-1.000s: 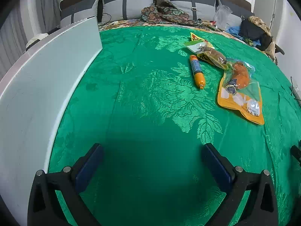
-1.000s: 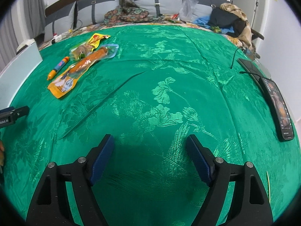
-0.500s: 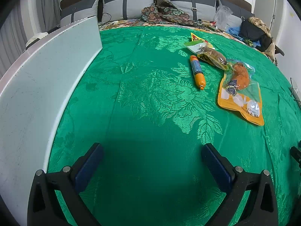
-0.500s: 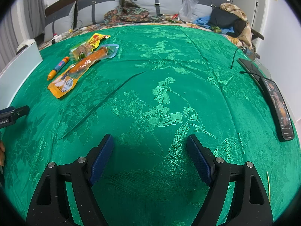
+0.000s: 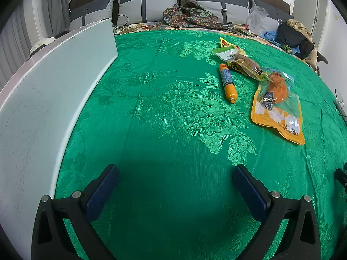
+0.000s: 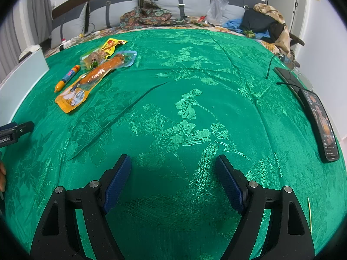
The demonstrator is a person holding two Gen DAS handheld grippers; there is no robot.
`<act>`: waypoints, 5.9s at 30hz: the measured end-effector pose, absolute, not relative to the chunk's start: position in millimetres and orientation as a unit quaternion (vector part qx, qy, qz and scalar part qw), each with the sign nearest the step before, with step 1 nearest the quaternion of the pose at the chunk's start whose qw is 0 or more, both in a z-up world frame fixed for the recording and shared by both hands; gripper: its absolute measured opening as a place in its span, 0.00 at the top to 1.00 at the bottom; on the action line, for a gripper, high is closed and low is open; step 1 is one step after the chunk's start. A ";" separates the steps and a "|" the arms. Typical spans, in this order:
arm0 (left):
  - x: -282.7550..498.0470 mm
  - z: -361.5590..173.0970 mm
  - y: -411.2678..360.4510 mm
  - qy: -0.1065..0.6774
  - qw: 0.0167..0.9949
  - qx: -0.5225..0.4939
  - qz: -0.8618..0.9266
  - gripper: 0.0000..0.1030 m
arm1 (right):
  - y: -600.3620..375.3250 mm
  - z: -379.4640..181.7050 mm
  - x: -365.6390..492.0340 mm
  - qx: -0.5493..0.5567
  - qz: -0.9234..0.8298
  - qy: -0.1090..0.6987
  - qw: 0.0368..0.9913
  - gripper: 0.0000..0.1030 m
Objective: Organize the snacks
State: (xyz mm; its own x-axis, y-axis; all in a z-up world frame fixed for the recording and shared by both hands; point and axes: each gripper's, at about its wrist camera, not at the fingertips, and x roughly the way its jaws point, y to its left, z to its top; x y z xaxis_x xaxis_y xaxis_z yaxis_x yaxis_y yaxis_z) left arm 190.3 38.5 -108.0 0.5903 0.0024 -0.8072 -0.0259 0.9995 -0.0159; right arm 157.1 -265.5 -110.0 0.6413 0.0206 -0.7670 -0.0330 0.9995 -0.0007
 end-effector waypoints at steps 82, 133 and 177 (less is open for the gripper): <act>189.3 -108.9 38.0 0.452 0.892 -0.012 0.008 0.00 | -280.9 -110.9 206.0 -0.037 0.081 0.430 0.898 0.10; 210.1 -86.8 -13.1 0.523 0.846 0.008 -0.098 0.85 | -280.0 -111.1 207.0 -0.036 0.081 0.431 0.898 0.10; 161.9 -86.8 -34.4 0.527 0.833 0.078 -0.152 0.85 | -281.4 -111.2 207.0 -0.035 0.081 0.431 0.898 0.10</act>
